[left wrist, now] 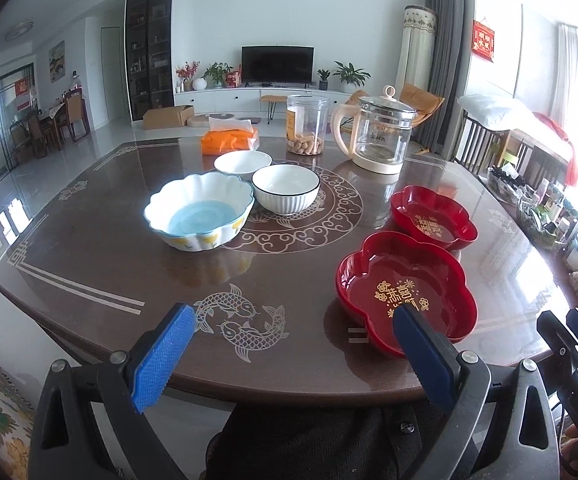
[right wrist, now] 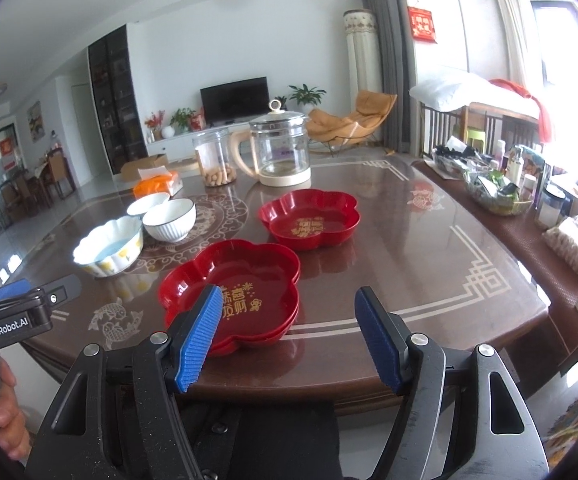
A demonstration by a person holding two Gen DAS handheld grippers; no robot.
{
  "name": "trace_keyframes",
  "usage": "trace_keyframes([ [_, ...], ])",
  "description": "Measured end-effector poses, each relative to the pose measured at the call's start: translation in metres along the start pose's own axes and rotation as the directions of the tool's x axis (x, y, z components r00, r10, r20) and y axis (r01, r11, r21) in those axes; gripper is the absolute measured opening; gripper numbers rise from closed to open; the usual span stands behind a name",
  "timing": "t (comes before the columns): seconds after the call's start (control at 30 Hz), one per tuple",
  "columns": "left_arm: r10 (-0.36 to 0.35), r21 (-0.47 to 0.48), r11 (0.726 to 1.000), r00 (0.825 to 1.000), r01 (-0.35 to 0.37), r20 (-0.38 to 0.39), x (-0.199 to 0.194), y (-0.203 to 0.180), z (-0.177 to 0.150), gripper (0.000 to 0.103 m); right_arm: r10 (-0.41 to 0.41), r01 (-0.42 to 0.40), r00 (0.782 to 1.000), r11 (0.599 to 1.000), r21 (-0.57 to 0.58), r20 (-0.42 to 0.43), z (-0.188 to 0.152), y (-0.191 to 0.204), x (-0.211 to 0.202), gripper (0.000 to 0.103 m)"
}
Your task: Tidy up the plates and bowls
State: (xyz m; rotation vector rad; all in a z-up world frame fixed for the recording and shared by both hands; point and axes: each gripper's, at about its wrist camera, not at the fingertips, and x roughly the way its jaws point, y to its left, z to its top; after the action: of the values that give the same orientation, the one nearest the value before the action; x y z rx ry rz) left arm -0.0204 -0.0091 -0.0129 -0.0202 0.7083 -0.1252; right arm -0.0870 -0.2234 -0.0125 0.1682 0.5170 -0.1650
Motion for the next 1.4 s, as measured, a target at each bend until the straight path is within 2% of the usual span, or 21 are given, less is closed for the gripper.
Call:
trace_keyframes([
  [0.2, -0.012, 0.029, 0.999, 0.999, 0.013, -0.042, 0.018, -0.008, 0.002, 0.099, -0.021, 0.021, 1.000, 1.000, 0.011, 0.000, 0.000, -0.008, 0.006, 0.072],
  [0.3, -0.026, 0.040, 0.999, 0.997, 0.029, -0.071, 0.028, -0.012, 0.002, 0.099, -0.048, 0.049, 0.998, 0.998, 0.036, -0.044, -0.001, -0.021, 0.021, 0.072],
  [0.4, -0.029, 0.047, 0.998, 0.996, 0.034, -0.087, 0.036, -0.015, 0.006, 0.099, -0.140, 0.143, 0.988, 0.988, 0.051, -0.058, 0.001, -0.046, 0.041, 0.072],
  [0.47, -0.023, 0.054, 0.998, 0.995, 0.029, -0.100, 0.043, -0.018, 0.013, 0.099, -0.220, 0.225, 0.971, 0.973, 0.058, -0.093, 0.003, -0.067, 0.060, 0.072],
  [0.57, -0.013, 0.055, 0.998, 0.993, 0.020, -0.119, 0.053, -0.022, 0.024, 0.099, -0.319, 0.336, 0.932, 0.939, 0.077, -0.171, 0.003, -0.107, 0.098, 0.072],
  [0.63, 0.000, 0.052, 0.999, 0.993, 0.007, -0.122, 0.058, -0.024, 0.030, 0.099, -0.365, 0.395, 0.895, 0.916, 0.073, -0.258, 0.005, -0.136, 0.136, 0.072],
  [0.7, 0.021, 0.046, 0.999, 0.993, -0.016, -0.115, 0.060, -0.023, 0.034, 0.099, -0.367, 0.414, 0.869, 0.907, 0.081, -0.331, 0.010, -0.161, 0.172, 0.072],
  [0.77, 0.039, 0.035, 0.999, 0.992, -0.035, -0.117, 0.062, -0.021, 0.035, 0.099, -0.394, 0.444, 0.847, 0.893, 0.069, -0.356, 0.015, -0.179, 0.199, 0.072],
  [0.83, 0.047, 0.022, 0.999, 0.990, -0.045, -0.130, 0.066, -0.016, 0.034, 0.099, -0.398, 0.444, 0.850, 0.894, 0.062, -0.346, 0.026, -0.189, 0.219, 0.072],
  [0.87, 0.052, 0.017, 0.999, 0.989, -0.050, -0.139, 0.069, -0.014, 0.033, 0.099, -0.416, 0.456, 0.845, 0.889, 0.047, -0.336, 0.033, -0.192, 0.227, 0.072],
  [0.9, 0.058, 0.013, 0.998, 0.987, -0.057, -0.148, 0.072, -0.012, 0.032, 0.099, -0.428, 0.464, 0.832, 0.885, 0.020, -0.354, 0.039, -0.193, 0.238, 0.072],
  [0.97, 0.067, 0.006, 0.998, 0.983, -0.067, -0.170, 0.080, -0.009, 0.031, 0.099, -0.440, 0.471, 0.832, 0.882, 0.010, -0.337, 0.053, -0.198, 0.249, 0.076],
  [1.03, 0.067, -0.002, 0.998, 0.979, -0.069, -0.192, 0.086, -0.006, 0.031, 0.099, -0.417, 0.451, 0.841, 0.892, 0.021, -0.345, 0.060, -0.210, 0.270, 0.081],
  [1.07, 0.065, -0.006, 0.998, 0.978, -0.068, -0.199, 0.087, -0.005, 0.032, 0.099, -0.391, 0.440, 0.855, 0.894, 0.078, -0.341, 0.065, -0.219, 0.275, 0.088],
  [1.1, 0.064, -0.008, 0.998, 0.978, -0.067, -0.200, 0.087, -0.004, 0.032, 0.099, -0.353, 0.422, 0.865, 0.897, 0.134, -0.357, 0.069, -0.231, 0.285, 0.089],
  [1.13, 0.064, -0.010, 0.998, 0.979, -0.067, -0.195, 0.086, -0.003, 0.033, 0.099, -0.337, 0.416, 0.869, 0.894, 0.166, -0.363, 0.072, -0.239, 0.293, 0.094],
  [1.27, 0.072, -0.007, 0.997, 0.983, -0.074, -0.167, 0.078, 0.002, 0.036, 0.099, -0.340, 0.420, 0.863, 0.893, 0.158, -0.372, 0.087, -0.247, 0.319, 0.099],
  [1.4, 0.068, -0.027, 0.997, 0.984, -0.073, -0.163, 0.075, 0.018, 0.036, 0.099, -0.339, 0.419, 0.864, 0.894, 0.158, -0.373, 0.089, -0.248, 0.323, 0.099],
])
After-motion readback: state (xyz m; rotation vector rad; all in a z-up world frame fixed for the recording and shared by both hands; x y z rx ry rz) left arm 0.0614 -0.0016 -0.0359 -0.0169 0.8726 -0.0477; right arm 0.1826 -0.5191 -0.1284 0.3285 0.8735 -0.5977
